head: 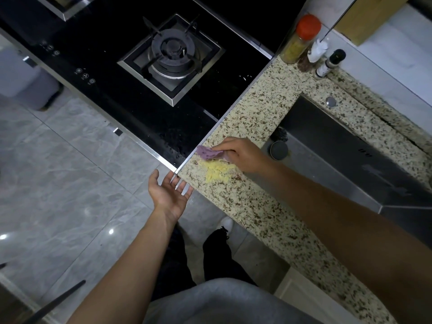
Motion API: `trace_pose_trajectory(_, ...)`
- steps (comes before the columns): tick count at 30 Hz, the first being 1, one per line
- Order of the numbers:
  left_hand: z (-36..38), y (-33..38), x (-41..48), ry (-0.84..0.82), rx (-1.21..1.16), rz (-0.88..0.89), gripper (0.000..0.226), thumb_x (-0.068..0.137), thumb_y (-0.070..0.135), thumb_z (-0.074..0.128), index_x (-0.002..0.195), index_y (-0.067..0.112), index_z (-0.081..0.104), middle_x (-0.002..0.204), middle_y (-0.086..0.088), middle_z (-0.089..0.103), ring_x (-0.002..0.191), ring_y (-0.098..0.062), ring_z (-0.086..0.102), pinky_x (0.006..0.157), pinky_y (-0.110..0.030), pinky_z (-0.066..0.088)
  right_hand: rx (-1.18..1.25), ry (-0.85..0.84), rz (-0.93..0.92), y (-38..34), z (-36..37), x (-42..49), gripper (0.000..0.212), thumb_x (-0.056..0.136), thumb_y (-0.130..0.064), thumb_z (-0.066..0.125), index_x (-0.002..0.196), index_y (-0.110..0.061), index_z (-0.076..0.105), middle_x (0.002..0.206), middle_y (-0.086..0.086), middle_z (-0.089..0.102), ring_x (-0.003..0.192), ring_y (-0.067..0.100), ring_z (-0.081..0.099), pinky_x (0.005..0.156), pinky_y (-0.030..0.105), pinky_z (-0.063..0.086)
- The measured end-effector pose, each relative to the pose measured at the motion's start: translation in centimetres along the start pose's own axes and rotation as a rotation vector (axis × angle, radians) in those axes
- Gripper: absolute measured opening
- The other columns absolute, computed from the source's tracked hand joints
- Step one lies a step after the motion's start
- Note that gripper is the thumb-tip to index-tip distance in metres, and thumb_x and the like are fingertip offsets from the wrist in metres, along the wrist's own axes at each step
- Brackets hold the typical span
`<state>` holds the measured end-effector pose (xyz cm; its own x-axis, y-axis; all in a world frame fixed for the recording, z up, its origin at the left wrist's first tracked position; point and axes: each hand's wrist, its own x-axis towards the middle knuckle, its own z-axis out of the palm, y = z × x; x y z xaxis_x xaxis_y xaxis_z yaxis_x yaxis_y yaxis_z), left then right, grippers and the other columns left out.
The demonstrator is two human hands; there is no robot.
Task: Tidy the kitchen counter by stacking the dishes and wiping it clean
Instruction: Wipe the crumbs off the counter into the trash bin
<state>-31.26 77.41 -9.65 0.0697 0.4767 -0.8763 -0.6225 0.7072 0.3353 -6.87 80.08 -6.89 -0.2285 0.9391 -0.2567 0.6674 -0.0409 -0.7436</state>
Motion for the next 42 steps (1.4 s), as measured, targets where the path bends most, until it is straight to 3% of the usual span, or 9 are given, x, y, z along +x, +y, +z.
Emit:
trace_pose_trajectory(6,0.4,0.4,-0.3,0.015,-0.007,-0.012,0.051,0.096,0.058,0.043,0.113,0.014,0.062,0.087,0.000,0.059,0.079,-0.019,0.059,0.086,-0.044,0.053,0.148,0.087,0.190,0.4,-4.0,0.3,0.038,0.101,0.002,0.050,0.136,-0.005,0.063,0.127,0.010,0.070,0.111,0.017,0.066,0.094,0.025,0.055)
trace_pose_trajectory(9,0.4,0.5,-0.5,0.028,-0.021,-0.016,0.051,0.096,0.056,0.043,0.114,0.013,0.062,0.088,-0.001,0.057,0.080,-0.020,0.057,0.090,-0.046,0.051,0.238,0.115,0.285,1.6,-6.0,0.8,0.039,0.102,-0.001,0.052,0.140,-0.007,0.060,0.138,0.007,0.063,0.125,0.016,0.060,0.109,0.031,0.048)
trace_pose_trajectory(13,0.5,0.4,-0.5,0.028,-0.034,-0.019,0.044,0.096,0.054,0.043,0.103,0.015,0.061,0.079,0.001,0.053,0.071,-0.019,0.054,0.086,-0.044,0.050,0.273,0.161,0.321,2.6,-8.6,1.5,0.040,0.104,-0.001,0.051,0.143,-0.005,0.057,0.139,0.002,0.060,0.128,0.013,0.057,0.108,0.025,0.047)
trace_pose_trajectory(20,-0.6,0.5,0.9,-0.019,-0.079,-0.053,0.034,0.088,0.053,0.054,0.079,0.020,0.050,0.070,0.002,0.039,0.059,-0.018,0.041,0.073,-0.039,0.043,0.135,0.234,0.352,5.4,-13.1,4.5,0.037,0.104,0.001,0.050,0.139,-0.003,0.060,0.147,0.012,0.056,0.136,0.023,0.052,0.116,0.035,0.041)
trace_pose_trajectory(23,-0.6,0.6,1.6,0.019,-0.081,-0.063,0.038,0.091,0.056,0.051,0.085,0.019,0.055,0.076,0.000,0.046,0.068,-0.021,0.048,0.078,-0.043,0.045,0.032,0.310,0.339,6.5,-15.7,6.7,0.036,0.101,0.009,0.049,0.134,0.006,0.061,0.143,0.018,0.059,0.133,0.029,0.054,0.106,0.016,0.038)
trace_pose_trajectory(29,-0.4,0.6,2.3,0.050,-0.115,-0.069,0.042,0.092,0.058,0.049,0.087,0.017,0.057,0.082,-0.003,0.051,0.074,-0.024,0.051,0.077,-0.043,0.043,-0.092,0.409,0.303,7.7,-18.8,11.9,0.035,0.098,0.010,0.047,0.121,0.002,0.072,0.124,0.012,0.069,0.115,0.023,0.064,0.092,0.008,0.045)
trace_pose_trajectory(33,-0.8,0.5,3.2,0.037,-0.078,-0.067,0.043,0.067,0.058,0.070,0.078,0.019,0.055,0.069,0.001,0.047,0.064,-0.022,0.045,0.073,-0.040,0.041,-0.258,0.378,0.331,8.7,-18.4,15.2,0.046,0.095,0.003,0.046,0.126,-0.016,0.073,0.122,0.010,0.073,0.103,0.029,0.069,0.091,0.039,0.059)
trace_pose_trajectory(36,-1.3,0.5,3.7,0.016,-0.044,-0.070,0.058,0.043,0.059,0.079,0.078,0.018,0.056,0.066,0.001,0.050,0.063,-0.022,0.047,0.071,-0.041,0.043,-0.354,0.333,0.319,8.9,-17.3,16.1,0.051,0.093,0.003,0.045,0.127,-0.025,0.072,0.115,0.005,0.071,0.093,0.025,0.068,0.079,0.038,0.059)
trace_pose_trajectory(42,-1.1,0.7,3.6,0.034,-0.076,-0.060,0.049,0.057,0.056,0.070,0.079,0.016,0.056,0.065,-0.001,0.052,0.056,-0.023,0.053,0.071,-0.040,0.043,-0.455,0.251,0.247,8.2,-16.8,16.3,0.051,0.089,0.011,0.048,0.127,-0.014,0.072,0.108,0.011,0.064,0.095,0.027,0.061,0.073,0.032,0.048)
